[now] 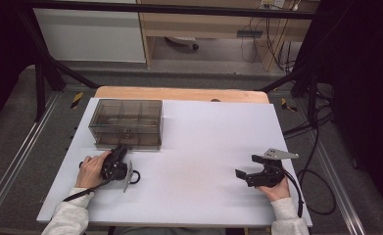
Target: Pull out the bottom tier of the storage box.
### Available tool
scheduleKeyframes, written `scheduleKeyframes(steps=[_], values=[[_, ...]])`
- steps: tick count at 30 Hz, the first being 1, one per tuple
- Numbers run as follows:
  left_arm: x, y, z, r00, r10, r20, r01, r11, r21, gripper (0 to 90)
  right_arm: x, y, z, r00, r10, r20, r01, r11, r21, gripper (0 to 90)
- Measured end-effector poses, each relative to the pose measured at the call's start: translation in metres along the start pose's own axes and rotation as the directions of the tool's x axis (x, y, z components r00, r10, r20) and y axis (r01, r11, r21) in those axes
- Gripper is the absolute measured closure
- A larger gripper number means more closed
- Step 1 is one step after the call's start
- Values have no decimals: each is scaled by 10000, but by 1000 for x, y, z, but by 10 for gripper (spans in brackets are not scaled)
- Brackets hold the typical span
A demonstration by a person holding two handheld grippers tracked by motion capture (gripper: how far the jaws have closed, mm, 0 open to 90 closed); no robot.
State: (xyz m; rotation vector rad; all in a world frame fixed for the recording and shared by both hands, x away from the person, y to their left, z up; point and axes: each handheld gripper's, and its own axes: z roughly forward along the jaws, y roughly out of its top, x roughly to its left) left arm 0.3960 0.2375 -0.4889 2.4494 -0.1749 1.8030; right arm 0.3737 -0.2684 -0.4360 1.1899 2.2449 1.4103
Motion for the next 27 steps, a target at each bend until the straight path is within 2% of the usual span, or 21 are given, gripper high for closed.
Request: scheduleKeyframes(steps=[27], values=[[-1,2,-9,9999,89,65,-90,9999,104,688,0,0,1,10000,-42,-9,42,10000,53,8]])
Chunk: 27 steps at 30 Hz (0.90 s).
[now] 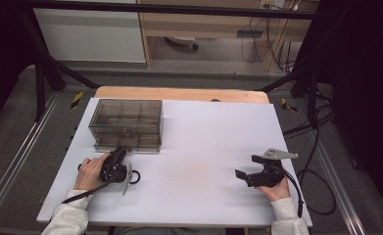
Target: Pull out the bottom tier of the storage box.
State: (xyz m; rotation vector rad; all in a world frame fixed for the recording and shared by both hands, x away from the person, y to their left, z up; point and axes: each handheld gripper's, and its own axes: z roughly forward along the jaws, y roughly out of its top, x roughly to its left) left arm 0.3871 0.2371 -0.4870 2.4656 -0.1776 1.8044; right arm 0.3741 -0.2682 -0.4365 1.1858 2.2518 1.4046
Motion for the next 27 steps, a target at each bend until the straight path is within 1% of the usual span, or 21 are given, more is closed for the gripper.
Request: scheduleKeyframes(steps=[2,4,9,12,16,17,27], values=[[0,0,-1,10000,6,15,-6,10000,40,688,0,0,0,10000,3,-5,-3,10000,-4,8],[0,0,-1,10000,7,-23,-7,10000,-22,688,0,0,0,10000,-4,1,4,10000,-31,8],[0,1,-4,10000,32,31,-33,9999,95,688,0,0,0,10000,-13,-4,13,10000,12,8],[-1,1,-4,10000,18,-17,-18,10000,-5,688,0,0,0,10000,-11,6,11,10000,13,8],[-1,1,-7,10000,53,22,-53,9999,112,689,0,0,0,10000,-12,3,12,10000,18,8],[-1,1,-6,10000,45,-24,-45,10000,11,689,0,0,0,10000,-18,1,18,10000,19,8],[-1,2,-9,10000,-3,-19,3,9999,103,689,0,0,0,10000,-14,17,14,10000,17,8]])
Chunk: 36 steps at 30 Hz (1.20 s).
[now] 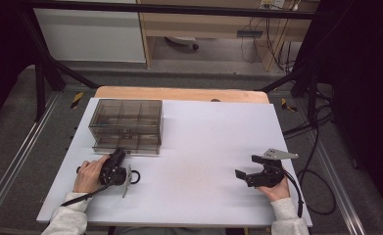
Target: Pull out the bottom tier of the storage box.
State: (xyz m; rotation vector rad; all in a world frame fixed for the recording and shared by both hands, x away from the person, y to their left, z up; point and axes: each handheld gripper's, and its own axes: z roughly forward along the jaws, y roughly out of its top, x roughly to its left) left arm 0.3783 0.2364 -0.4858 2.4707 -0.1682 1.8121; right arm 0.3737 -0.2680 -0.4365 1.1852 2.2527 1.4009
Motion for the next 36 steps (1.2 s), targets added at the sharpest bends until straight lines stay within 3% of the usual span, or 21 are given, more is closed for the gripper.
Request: scheduleKeyframes(steps=[36], values=[[-2,5,-10,9999,-106,74,106,9999,54,690,0,0,-1,10000,-33,2,33,10000,-37,7]])
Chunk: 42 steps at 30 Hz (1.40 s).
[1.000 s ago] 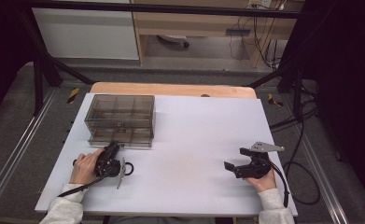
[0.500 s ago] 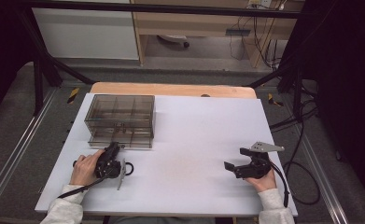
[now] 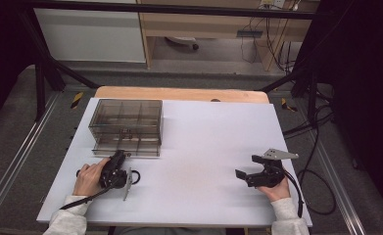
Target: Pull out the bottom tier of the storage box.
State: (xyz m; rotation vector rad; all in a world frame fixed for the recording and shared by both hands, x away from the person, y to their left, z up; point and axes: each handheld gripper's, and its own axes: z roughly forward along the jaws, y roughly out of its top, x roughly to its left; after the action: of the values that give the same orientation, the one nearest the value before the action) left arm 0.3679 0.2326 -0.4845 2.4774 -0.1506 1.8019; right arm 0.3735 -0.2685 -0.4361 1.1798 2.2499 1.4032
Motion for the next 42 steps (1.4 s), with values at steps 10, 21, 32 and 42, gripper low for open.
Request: scheduleKeyframes(steps=[10,21,32,42], values=[[-1,1,-4,10000,17,9,-17,10000,16,690,0,0,0,10000,17,13,-17,10000,-16,7],[-2,1,-8,10000,14,28,-14,10000,6,690,0,0,0,10000,19,-10,-19,10000,9,7],[-4,3,-12,10000,19,33,-20,10000,7,690,0,0,0,10000,17,3,-17,10000,0,7],[-5,4,-15,10000,-4,51,4,10000,14,690,0,0,0,10000,28,-6,-28,10000,7,7]])
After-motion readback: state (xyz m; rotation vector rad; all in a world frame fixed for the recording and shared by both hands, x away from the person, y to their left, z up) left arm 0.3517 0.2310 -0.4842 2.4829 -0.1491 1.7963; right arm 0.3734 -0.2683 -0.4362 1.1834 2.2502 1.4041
